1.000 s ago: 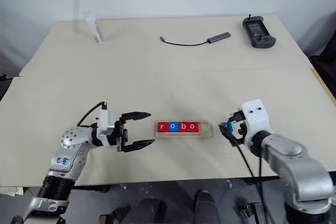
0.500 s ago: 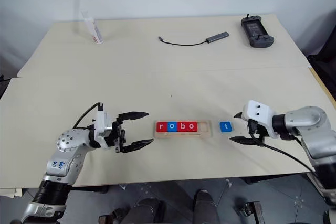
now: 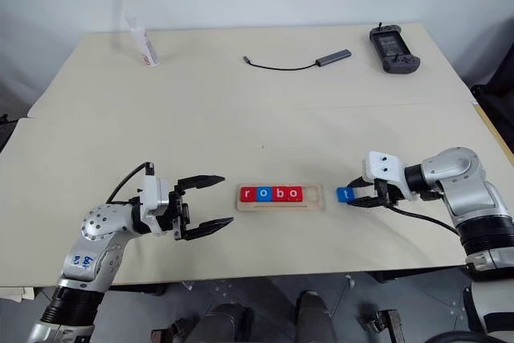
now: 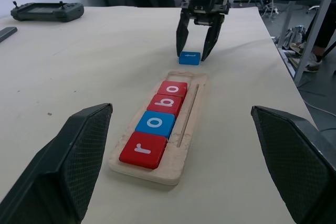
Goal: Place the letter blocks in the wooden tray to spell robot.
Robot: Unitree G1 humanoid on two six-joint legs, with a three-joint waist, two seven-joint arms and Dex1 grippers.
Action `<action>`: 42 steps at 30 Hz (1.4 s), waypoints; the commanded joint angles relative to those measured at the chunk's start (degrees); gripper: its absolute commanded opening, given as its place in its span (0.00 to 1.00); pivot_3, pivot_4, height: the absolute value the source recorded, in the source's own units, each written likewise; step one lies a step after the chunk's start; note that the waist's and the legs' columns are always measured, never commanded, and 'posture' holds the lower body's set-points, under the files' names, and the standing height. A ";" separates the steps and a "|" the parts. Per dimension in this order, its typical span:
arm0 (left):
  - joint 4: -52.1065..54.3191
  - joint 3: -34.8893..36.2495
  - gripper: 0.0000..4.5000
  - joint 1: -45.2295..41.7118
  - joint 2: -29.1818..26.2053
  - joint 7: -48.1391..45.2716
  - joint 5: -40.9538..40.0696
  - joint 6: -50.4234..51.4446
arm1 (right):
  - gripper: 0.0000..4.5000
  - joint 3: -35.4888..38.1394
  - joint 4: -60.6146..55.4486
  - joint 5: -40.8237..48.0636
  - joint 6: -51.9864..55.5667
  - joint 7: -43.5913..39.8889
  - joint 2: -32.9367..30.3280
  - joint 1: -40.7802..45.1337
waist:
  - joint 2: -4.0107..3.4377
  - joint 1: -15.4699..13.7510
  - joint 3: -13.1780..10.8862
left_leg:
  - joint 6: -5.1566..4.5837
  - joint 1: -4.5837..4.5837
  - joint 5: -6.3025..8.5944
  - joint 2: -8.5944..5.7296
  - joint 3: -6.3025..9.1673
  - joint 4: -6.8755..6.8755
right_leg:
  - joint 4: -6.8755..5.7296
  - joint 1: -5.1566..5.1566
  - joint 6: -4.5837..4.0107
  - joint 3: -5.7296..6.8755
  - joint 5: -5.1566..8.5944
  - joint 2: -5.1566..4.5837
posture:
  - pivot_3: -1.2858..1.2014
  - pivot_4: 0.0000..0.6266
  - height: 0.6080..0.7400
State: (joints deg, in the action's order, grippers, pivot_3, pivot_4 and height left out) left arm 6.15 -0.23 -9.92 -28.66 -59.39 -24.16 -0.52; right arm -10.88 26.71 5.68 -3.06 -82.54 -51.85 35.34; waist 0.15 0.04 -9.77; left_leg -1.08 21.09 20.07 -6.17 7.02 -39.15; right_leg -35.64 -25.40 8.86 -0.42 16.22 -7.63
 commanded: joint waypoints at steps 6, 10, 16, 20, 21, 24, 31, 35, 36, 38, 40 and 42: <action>1.64 1.10 1.00 0.51 -0.73 0.07 -0.54 -0.53 | 0.33 1.29 -12.46 4.34 11.86 -4.85 -1.93 0.87 | -0.06 0.00 -0.03 | 0.01 0.04 0.01 0.00 0.01 0.00 | 0.00 -0.05 0.00 0.00 0.00 0.00 | 0.52 0.24 1.00; 1.52 1.02 1.00 0.31 -0.45 0.44 -0.43 -0.52 | 0.33 0.40 -19.11 5.01 18.16 -2.18 0.31 1.62 | -0.06 -0.19 -0.02 | 0.03 0.06 0.02 0.01 0.02 0.01 | 0.01 -0.06 0.00 0.00 0.00 0.01 | 0.52 0.24 1.00; 2.20 0.73 1.00 0.61 -0.23 1.07 -0.35 -0.28 | 0.33 -2.29 -19.40 1.60 19.62 1.48 3.54 2.37 | -0.06 -0.22 -0.02 | 0.02 0.06 0.02 0.00 0.03 0.00 | 0.01 -0.06 -0.01 0.01 0.00 -0.01 | 0.52 0.24 1.00; 2.70 1.04 1.00 1.06 -0.44 1.67 -0.44 -0.11 | 0.33 -3.79 -16.90 -0.86 16.99 2.98 4.65 2.93 | -0.06 -0.25 -0.02 | 0.02 0.08 0.01 -0.03 0.04 0.00 | 0.01 -0.06 0.00 0.02 0.00 -0.03 | 0.52 0.24 1.00; 2.82 1.11 1.00 1.19 -0.49 1.83 -0.45 -0.08 | 0.33 -4.06 -16.51 -1.19 16.33 2.95 4.80 3.01 | -0.06 -0.21 -0.02 | 0.02 0.08 0.01 -0.03 0.04 0.00 | 0.01 -0.06 0.00 0.02 0.00 -0.03 | 0.52 0.24 1.00; 3.18 1.26 1.00 1.55 -0.55 2.35 -0.46 -0.06 | 0.33 -4.28 -15.87 -1.48 15.99 3.12 5.61 3.33 | -0.06 -0.13 -0.02 | 0.02 0.07 0.01 -0.01 0.04 0.01 | 0.01 -0.06 -0.01 0.03 0.00 -0.02 | 0.52 0.24 1.00; 3.73 1.40 1.00 2.00 -0.63 3.15 -0.47 -0.05 | 0.55 -3.51 -16.49 -0.78 17.86 3.27 6.17 3.77 | -0.06 -0.10 -0.02 | 0.02 0.07 0.02 0.00 0.05 0.01 | 0.01 -0.06 -0.01 0.03 0.00 0.00 | 0.52 0.24 1.00; 4.17 1.47 1.00 2.43 -0.68 3.48 -0.54 0.01 | 0.76 -1.01 -18.77 1.51 20.73 2.73 4.51 3.20 | -0.06 -0.11 -0.02 | 0.02 0.07 0.02 -0.01 0.05 0.01 | 0.01 -0.06 -0.01 0.03 0.00 -0.01 | 0.52 0.24 1.00; 4.22 1.48 1.00 2.52 -0.70 3.52 -0.57 0.00 | 0.76 -0.35 -19.43 2.18 21.64 2.47 4.02 2.97 | -0.06 -0.13 -0.02 | 0.02 0.07 0.02 -0.01 0.05 0.01 | 0.01 -0.06 -0.01 0.03 0.00 -0.01 | 0.52 0.24 1.00; 4.15 1.50 1.00 2.67 -0.78 3.50 -0.58 -0.09 | 0.76 1.04 -20.12 3.24 22.52 2.35 2.85 2.00 | -0.06 -0.16 -0.02 | 0.02 0.08 0.02 -0.01 0.05 0.01 | 0.02 -0.06 -0.01 0.03 0.00 -0.02 | 0.52 0.24 1.00; 3.90 1.48 1.00 2.70 -0.78 3.47 -0.57 -0.21 | 0.76 2.27 -20.10 3.69 22.14 2.60 1.70 0.70 | -0.06 -0.40 -0.02 | 0.02 0.08 0.02 -0.02 0.05 0.01 | 0.02 -0.06 -0.01 0.03 0.00 -0.02 | 0.52 0.24 1.00; 3.71 1.40 1.00 2.71 -0.71 3.42 -0.53 -0.33 | 0.72 3.09 -20.04 3.86 21.63 3.09 0.99 -0.58 | -0.06 -0.53 -0.02 | 0.02 0.08 0.02 -0.03 0.05 0.01 | 0.02 -0.05 -0.01 0.03 0.00 -0.02 | 0.52 0.24 1.00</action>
State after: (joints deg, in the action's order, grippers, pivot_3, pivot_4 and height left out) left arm 8.27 0.16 -7.44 -29.11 -55.99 -24.18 -0.30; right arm -9.62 7.94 8.50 18.95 -79.62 -49.93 35.38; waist 0.09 -0.49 -9.79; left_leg -1.06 21.17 20.09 -6.19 7.07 -39.14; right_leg -35.61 -25.45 8.85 -0.39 16.23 -7.65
